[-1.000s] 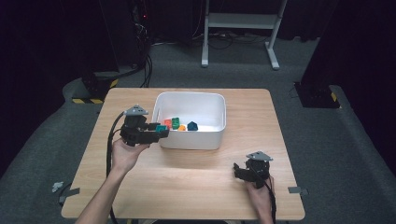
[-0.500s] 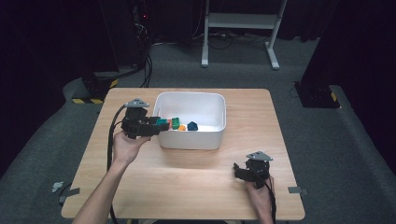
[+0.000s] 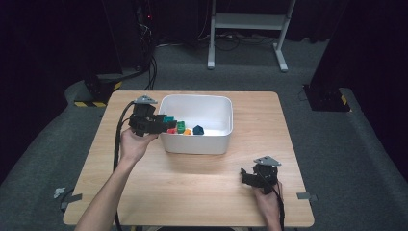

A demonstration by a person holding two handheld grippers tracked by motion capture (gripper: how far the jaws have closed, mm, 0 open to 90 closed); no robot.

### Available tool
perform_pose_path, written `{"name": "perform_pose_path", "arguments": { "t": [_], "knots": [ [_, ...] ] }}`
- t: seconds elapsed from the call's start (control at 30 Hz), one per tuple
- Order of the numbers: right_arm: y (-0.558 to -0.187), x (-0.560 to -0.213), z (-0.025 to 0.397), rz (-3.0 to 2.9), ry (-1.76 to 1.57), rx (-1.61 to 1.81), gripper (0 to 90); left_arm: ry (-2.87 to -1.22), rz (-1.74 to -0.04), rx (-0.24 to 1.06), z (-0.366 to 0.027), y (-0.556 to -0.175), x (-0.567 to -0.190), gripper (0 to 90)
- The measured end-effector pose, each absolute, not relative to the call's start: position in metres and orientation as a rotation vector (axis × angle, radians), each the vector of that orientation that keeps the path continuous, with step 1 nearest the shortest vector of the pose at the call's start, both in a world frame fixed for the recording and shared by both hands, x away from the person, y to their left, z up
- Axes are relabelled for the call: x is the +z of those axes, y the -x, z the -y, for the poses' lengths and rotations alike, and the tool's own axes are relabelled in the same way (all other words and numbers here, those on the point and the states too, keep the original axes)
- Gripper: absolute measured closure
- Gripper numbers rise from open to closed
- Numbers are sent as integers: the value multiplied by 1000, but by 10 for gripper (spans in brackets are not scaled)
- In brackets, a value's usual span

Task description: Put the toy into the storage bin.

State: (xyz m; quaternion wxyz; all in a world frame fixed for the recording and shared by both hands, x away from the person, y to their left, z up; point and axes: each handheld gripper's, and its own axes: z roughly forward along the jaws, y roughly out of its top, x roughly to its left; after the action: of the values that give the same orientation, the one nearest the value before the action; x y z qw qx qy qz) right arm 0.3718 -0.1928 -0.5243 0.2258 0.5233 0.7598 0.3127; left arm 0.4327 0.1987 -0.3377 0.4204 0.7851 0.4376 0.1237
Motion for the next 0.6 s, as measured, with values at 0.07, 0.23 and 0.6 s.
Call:
{"name": "perform_pose_path", "arguments": {
  "t": [0.07, 0.23, 0.6],
  "knots": [
    [-372, -524, 193, -2095, -1443, 862, 167, -1970, -1099, 310, -197, -435, -338, 471],
    [-372, -524, 193, -2095, -1443, 862, 167, -1977, -1100, 320, -194, -439, -336, 471],
    [-372, -524, 193, -2095, -1443, 862, 167, -1976, -1119, 322, -188, -452, -337, 471]
  ]
}}
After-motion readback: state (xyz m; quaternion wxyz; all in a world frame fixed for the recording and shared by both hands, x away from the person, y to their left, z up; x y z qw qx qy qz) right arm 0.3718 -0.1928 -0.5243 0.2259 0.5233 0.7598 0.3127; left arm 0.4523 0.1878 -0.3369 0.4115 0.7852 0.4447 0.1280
